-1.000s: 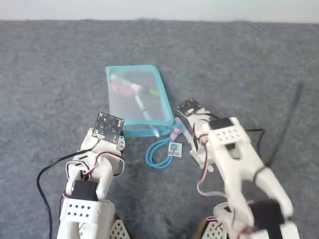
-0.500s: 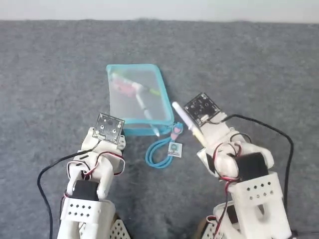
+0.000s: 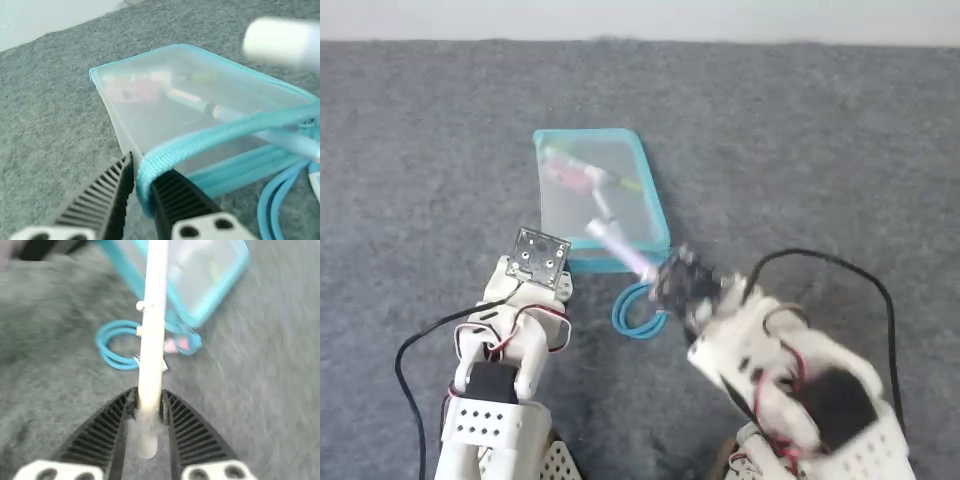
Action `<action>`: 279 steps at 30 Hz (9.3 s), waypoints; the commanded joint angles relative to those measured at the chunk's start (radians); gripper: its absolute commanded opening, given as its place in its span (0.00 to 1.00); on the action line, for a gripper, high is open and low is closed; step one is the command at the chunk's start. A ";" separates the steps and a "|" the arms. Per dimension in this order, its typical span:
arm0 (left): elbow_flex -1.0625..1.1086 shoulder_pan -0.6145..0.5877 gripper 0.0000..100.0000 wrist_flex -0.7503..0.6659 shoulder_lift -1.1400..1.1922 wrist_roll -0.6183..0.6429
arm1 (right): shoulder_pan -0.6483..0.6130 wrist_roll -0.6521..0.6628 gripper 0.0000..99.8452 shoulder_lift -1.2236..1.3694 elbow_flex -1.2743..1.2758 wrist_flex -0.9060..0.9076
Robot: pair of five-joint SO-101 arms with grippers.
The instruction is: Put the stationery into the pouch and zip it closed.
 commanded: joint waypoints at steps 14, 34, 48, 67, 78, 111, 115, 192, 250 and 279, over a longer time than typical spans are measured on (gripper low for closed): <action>-0.012 0.012 0.01 -0.041 -0.002 -0.003 | -0.019 -0.008 0.01 0.406 -0.049 -0.102; -0.012 0.015 0.01 -0.041 -0.002 -0.005 | -0.035 -0.287 0.01 1.233 -0.790 -0.127; -0.012 0.006 0.01 -0.041 -0.002 -0.005 | -0.074 -0.213 0.20 1.294 -1.014 0.001; -0.016 0.006 0.01 -0.041 -0.002 -0.003 | 0.002 -0.124 0.19 0.917 -0.259 -0.463; -0.012 0.014 0.01 -0.041 -0.002 -0.003 | 0.015 -0.127 0.19 1.152 -0.485 -0.484; -0.012 0.015 0.01 -0.040 -0.002 -0.005 | 0.133 -0.120 0.19 0.694 -0.190 -0.398; -0.010 0.014 0.01 -0.038 -0.002 -0.005 | 0.051 -0.121 0.19 0.799 -0.198 -0.412; -0.010 0.005 0.01 -0.037 -0.002 -0.005 | 0.199 -0.158 0.02 1.013 -0.347 -0.449; -0.008 0.015 0.01 -0.057 0.000 -0.003 | 0.024 -0.066 0.01 0.492 -0.184 -0.246; 0.027 0.043 0.01 -0.178 -0.002 -0.009 | -0.038 0.048 0.01 0.501 -0.212 -0.157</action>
